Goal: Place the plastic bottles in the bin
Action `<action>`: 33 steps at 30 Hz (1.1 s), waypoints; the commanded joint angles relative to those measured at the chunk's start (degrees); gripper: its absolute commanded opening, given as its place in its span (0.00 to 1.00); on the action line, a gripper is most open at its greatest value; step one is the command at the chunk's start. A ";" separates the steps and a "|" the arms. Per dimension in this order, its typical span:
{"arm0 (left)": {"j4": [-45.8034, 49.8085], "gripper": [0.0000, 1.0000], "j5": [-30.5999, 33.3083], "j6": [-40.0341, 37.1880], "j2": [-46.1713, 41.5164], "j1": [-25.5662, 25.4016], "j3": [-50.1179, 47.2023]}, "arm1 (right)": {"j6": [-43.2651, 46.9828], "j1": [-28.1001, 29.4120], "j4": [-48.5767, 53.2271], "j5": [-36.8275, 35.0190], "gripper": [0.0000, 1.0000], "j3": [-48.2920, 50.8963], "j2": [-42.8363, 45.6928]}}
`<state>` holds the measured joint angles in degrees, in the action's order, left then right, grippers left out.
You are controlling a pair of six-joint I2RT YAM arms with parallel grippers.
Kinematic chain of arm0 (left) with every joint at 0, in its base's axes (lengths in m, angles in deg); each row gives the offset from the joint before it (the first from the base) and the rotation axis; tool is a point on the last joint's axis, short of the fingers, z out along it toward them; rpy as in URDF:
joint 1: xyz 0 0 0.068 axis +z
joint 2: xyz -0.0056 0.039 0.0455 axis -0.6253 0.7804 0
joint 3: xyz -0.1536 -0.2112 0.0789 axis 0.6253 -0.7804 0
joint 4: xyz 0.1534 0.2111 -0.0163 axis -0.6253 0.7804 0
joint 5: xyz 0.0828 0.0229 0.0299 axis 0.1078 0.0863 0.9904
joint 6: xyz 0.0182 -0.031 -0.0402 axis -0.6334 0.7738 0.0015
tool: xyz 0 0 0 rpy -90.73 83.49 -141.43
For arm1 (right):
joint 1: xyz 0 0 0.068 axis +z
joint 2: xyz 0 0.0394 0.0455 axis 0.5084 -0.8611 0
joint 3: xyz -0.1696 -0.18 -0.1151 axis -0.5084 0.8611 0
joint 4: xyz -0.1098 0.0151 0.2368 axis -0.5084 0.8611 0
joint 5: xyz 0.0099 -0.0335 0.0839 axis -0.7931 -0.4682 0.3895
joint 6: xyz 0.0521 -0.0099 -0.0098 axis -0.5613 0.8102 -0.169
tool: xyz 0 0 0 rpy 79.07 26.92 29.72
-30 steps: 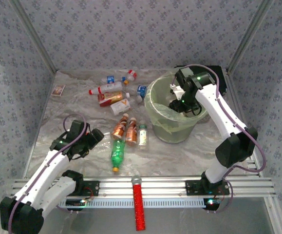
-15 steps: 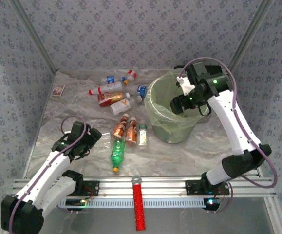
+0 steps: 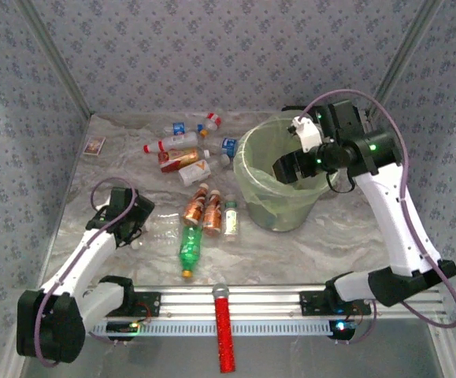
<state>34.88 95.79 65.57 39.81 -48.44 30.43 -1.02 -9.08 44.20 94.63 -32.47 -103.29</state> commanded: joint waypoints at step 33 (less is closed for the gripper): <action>-0.69 0.95 -5.26 -7.95 9.62 0.35 11.66 | 2.82 5.11 -6.12 0.79 0.88 -3.78 -2.11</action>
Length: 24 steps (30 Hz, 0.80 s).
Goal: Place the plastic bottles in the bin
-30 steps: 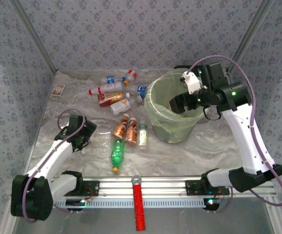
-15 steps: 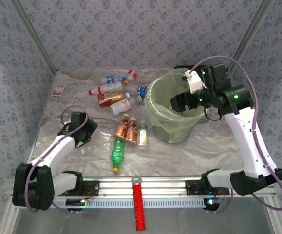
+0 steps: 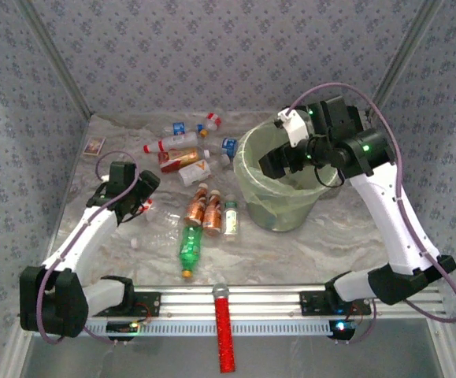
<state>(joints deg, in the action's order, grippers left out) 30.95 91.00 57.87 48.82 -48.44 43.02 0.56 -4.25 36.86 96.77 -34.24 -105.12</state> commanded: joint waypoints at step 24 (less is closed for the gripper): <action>-7.96 0.52 0.16 1.98 6.56 1.39 -4.02 | 3.58 4.10 2.38 1.20 0.87 -3.74 -1.83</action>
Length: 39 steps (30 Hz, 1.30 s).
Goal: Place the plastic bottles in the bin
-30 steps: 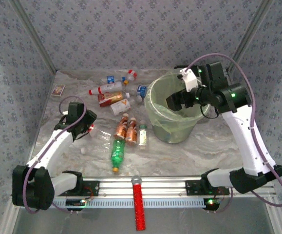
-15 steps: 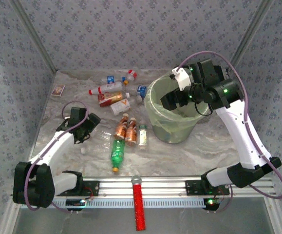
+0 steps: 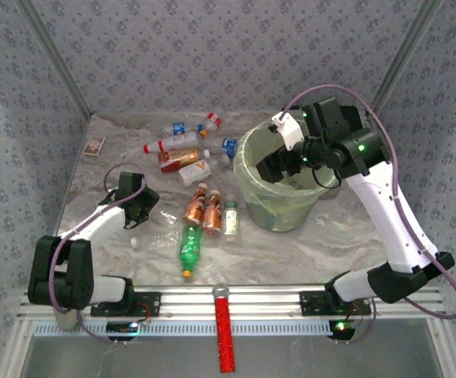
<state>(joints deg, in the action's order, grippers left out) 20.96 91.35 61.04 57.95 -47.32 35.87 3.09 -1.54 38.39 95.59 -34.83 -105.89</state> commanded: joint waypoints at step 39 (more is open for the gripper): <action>-26.18 0.58 -18.23 0.09 -11.87 -16.40 24.45 | -15.95 9.10 -5.91 24.70 0.70 -28.42 -33.00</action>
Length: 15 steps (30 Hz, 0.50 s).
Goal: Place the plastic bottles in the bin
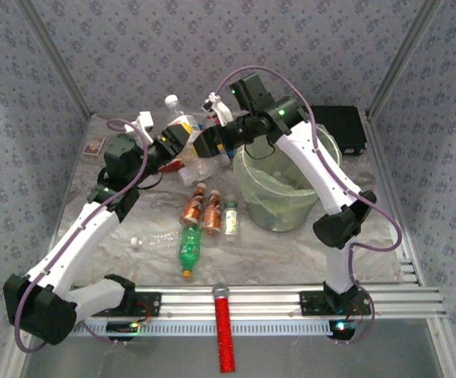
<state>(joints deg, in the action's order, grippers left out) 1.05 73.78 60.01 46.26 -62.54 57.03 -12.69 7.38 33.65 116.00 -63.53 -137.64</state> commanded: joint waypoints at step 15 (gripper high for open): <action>-6.27 0.71 1.77 -0.09 0.69 -1.63 3.20 | -0.35 -2.49 -2.49 8.34 0.65 1.98 0.32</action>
<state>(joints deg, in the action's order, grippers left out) -3.23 75.14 60.47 47.03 -63.89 58.43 -13.12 5.61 31.94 123.22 -62.15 -137.80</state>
